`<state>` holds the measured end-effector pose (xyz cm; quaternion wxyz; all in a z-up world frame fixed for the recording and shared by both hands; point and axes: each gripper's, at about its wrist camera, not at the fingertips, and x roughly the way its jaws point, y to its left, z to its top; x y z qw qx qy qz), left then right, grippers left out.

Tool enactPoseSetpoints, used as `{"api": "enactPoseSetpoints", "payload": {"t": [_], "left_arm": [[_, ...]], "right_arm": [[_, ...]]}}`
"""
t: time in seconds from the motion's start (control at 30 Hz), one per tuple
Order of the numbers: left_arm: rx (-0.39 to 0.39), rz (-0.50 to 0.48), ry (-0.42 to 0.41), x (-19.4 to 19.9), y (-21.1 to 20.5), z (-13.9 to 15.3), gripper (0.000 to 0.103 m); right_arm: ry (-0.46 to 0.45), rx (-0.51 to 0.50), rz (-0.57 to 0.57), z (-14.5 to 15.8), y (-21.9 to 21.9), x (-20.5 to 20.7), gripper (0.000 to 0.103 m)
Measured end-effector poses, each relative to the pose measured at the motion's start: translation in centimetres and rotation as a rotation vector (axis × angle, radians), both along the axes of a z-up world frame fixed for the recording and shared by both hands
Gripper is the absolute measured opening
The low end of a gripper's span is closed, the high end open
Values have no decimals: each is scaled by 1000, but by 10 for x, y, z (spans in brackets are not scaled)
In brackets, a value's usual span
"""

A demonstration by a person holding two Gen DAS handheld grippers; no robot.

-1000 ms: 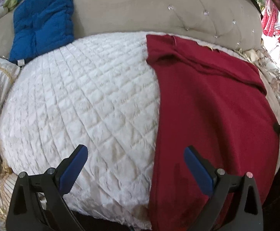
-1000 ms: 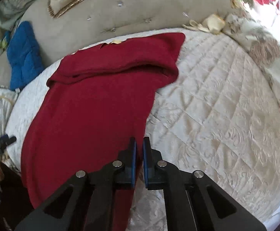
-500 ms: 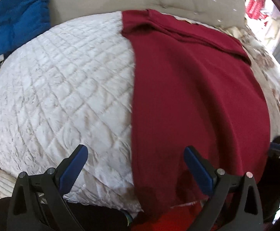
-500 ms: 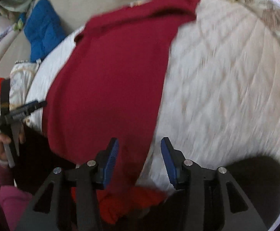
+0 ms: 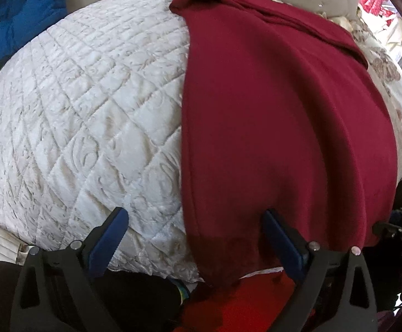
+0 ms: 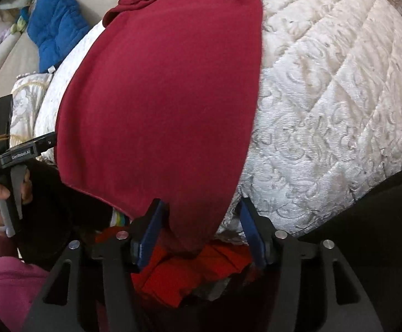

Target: Fold small clothes

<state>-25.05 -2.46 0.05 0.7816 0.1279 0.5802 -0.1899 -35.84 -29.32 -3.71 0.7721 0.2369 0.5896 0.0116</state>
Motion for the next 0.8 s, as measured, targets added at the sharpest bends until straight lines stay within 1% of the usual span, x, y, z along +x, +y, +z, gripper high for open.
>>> {"api": "enactPoseSetpoints", "payload": {"t": [0.07, 0.1, 0.17, 0.2, 0.27, 0.3, 0.33, 0.37, 0.4, 0.43, 0.47, 0.5, 0.63, 0.67, 0.73, 0.8], "left_arm": [[2, 0, -1, -1, -2, -1, 100], [-1, 3, 2, -2, -2, -2, 99], [-14, 6, 11, -2, -3, -3, 95], [-22, 5, 17, -1, -6, -5, 91], [-33, 1, 13, -3, -6, -3, 85], [-40, -1, 10, -5, -6, -2, 75], [-51, -2, 6, -5, -5, 1, 60], [-77, -7, 8, -6, -4, 5, 45], [-81, 0, 5, -7, -1, 8, 23], [-117, 5, 15, -6, 3, 13, 7], [-168, 9, 38, -5, 8, 18, 7], [-192, 17, 40, -3, 11, 23, 7], [-280, 25, -15, 1, 18, 60, 7], [-304, 24, -43, 2, 19, 73, 7], [-325, 26, -85, 3, 20, 90, 7], [-359, 33, -105, 7, 19, 104, 7]], "right_arm": [[3, 6, 7, -2, 9, 2, 36], [1, 1, 12, -2, 11, 2, 33], [-9, -39, 17, -1, 20, 3, 2], [-19, -49, 15, -1, 21, 3, 0], [-44, -19, 28, 0, 22, 2, 0], [-55, -29, 39, 4, 25, 3, 0], [-70, -24, 45, 7, 27, 3, 0], [-84, -14, 49, 11, 28, 2, 0], [-104, 3, 51, 16, 23, 0, 0], [-130, 23, 44, 24, 18, -2, 0], [-172, 51, 33, 34, 13, -3, 0], [-203, 69, 28, 42, 6, -6, 0], [-357, 111, 3, 89, -12, -7, 0], [-400, 123, 3, 102, -16, -7, 0], [-456, 125, 5, 119, -22, -9, 0], [-496, 115, -3, 133, -28, -8, 0]]}}
